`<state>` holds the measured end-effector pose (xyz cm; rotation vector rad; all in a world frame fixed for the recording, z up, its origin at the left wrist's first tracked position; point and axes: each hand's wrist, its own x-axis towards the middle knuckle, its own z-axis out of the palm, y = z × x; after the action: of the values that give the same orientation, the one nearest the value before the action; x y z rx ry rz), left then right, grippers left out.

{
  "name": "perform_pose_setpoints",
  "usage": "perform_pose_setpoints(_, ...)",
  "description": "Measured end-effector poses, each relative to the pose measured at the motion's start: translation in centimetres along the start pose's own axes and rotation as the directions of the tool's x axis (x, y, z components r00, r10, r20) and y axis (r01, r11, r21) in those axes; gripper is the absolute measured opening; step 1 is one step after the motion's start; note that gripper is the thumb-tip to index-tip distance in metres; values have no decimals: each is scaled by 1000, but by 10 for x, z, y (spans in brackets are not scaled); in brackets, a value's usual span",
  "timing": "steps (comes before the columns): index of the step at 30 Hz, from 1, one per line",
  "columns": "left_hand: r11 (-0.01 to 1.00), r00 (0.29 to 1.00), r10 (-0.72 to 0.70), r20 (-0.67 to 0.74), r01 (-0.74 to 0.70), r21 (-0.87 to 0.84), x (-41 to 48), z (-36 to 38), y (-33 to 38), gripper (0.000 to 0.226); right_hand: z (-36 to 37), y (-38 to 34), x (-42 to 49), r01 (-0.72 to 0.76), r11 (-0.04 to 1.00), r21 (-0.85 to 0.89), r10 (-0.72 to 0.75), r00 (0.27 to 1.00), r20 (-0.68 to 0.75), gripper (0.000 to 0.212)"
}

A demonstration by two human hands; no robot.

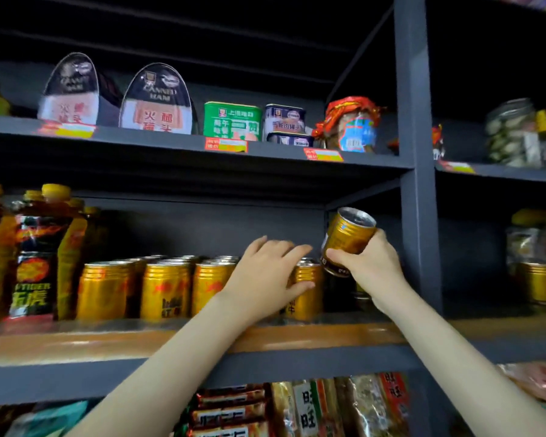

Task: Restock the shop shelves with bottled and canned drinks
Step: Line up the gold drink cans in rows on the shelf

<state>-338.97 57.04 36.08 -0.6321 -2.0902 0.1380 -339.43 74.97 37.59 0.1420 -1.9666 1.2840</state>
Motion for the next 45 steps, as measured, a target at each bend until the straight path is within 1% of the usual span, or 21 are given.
perform_pose_setpoints(3,999,993,-34,110,35,-6,4,1,-2,57,8,2,9,-103,991,-89,113,987,113,72)
perform_pose_setpoints(8,998,990,-28,137,34,-43,3,-3,-4,59,25,13,22,-247,938,-243,310,911,273,54)
perform_pose_setpoints(10,997,989,-26,147,36,-66,3,-5,-5,58,31,19,25,-255,919,-299,344,891,296,50)
perform_pose_setpoints(15,996,988,-27,154,39,-75,3,-3,-7,59,38,26,27,-152,859,-488,345,877,334,44)
perform_pose_setpoints(17,996,987,-39,154,52,-78,3,-3,-6,59,40,24,28,-114,833,-541,328,890,317,51)
perform_pose_setpoints(20,989,990,-77,117,91,-118,1,-4,-4,52,36,14,22,-90,832,-548,313,891,328,80)
perform_pose_setpoints(21,984,993,-96,73,106,-143,1,-4,0,48,29,7,15,-45,852,-521,260,901,347,82)
perform_pose_setpoints(22,978,993,-119,10,119,-171,1,-4,5,44,19,0,5,35,874,-484,161,920,358,81)
perform_pose_setpoints(24,963,977,-174,-125,142,-229,4,-5,21,39,-6,-7,-16,255,882,-395,-110,928,355,70)
perform_pose_setpoints(25,958,965,-191,-182,143,-251,7,-6,32,37,-21,-8,-24,357,867,-349,-243,912,330,62)
perform_pose_setpoints(27,963,934,-186,-306,112,-246,16,-7,60,35,-53,-2,-32,527,808,-264,-472,847,247,42)
perform_pose_setpoints(29,968,891,-173,-419,77,-237,29,-7,93,39,-87,11,-27,642,733,-226,-625,766,150,26)
perform_pose_setpoints(31,974,853,-155,-498,49,-220,44,-3,127,42,-121,31,-9,701,672,-237,-716,698,34,19)
perform_pose_setpoints(32,979,835,-142,-532,40,-199,53,0,143,43,-136,43,2,701,668,-250,-724,689,-2,19)
perform_pose_setpoints(33,985,819,-128,-559,40,-167,62,5,159,43,-149,56,16,684,681,-263,-710,704,-7,21)
perform_pose_setpoints(35,997,806,-83,-587,68,-48,84,19,185,43,-168,86,45,638,716,-282,-650,758,63,33)
perform_pose_setpoints(37,988,841,-45,-540,118,101,110,36,207,45,-181,116,77,619,730,-290,-593,784,183,49)
perform_pose_setpoints(39,971,905,-41,-423,136,198,139,54,227,51,-187,142,107,617,737,-275,-528,780,336,65)
perform_pose_setpoints(41,954,962,-147,-231,199,222,166,68,239,58,-187,165,134,600,745,-291,-420,761,494,77)
perform_pose_setpoints(43,922,949,-314,-19,310,232,189,82,232,66,-180,180,159,582,752,-311,-312,729,610,85)
perform_pose_setpoints(45,867,879,-442,181,366,339,202,94,214,76,-169,189,180,577,747,-329,-224,685,694,90)
